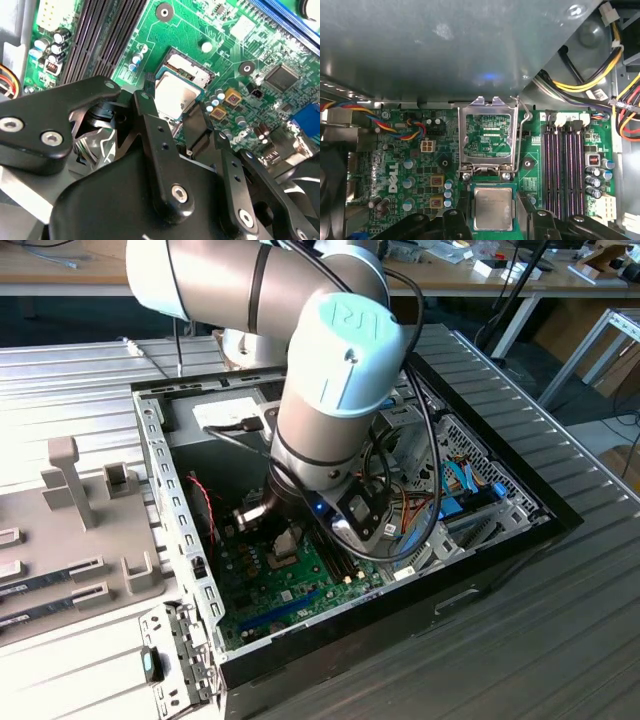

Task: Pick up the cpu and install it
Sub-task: 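Place the cpu into insertion slot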

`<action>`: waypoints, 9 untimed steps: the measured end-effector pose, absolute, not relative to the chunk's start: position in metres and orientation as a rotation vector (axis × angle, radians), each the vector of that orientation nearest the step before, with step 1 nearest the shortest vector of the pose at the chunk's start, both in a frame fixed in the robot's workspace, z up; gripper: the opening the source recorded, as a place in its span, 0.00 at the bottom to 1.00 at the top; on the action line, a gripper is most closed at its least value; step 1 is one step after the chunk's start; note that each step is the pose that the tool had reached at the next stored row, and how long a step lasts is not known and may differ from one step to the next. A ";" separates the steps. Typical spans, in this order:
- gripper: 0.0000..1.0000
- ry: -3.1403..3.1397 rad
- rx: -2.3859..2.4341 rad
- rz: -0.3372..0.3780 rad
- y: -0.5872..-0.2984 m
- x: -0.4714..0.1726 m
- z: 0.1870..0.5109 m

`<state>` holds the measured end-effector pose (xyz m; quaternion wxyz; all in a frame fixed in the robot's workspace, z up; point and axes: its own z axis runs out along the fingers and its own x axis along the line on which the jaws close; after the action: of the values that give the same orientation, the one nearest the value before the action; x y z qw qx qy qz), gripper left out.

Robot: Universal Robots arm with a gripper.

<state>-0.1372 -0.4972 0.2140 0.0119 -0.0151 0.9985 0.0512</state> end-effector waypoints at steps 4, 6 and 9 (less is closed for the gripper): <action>0.47 3.113 -0.048 0.163 -0.499 -0.139 0.210; 0.47 3.113 -0.047 0.163 -0.499 -0.139 0.208; 0.47 3.113 -0.048 0.163 -0.500 -0.140 0.205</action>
<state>-0.1403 -0.5002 0.2055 0.0118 -0.0153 0.9984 0.0523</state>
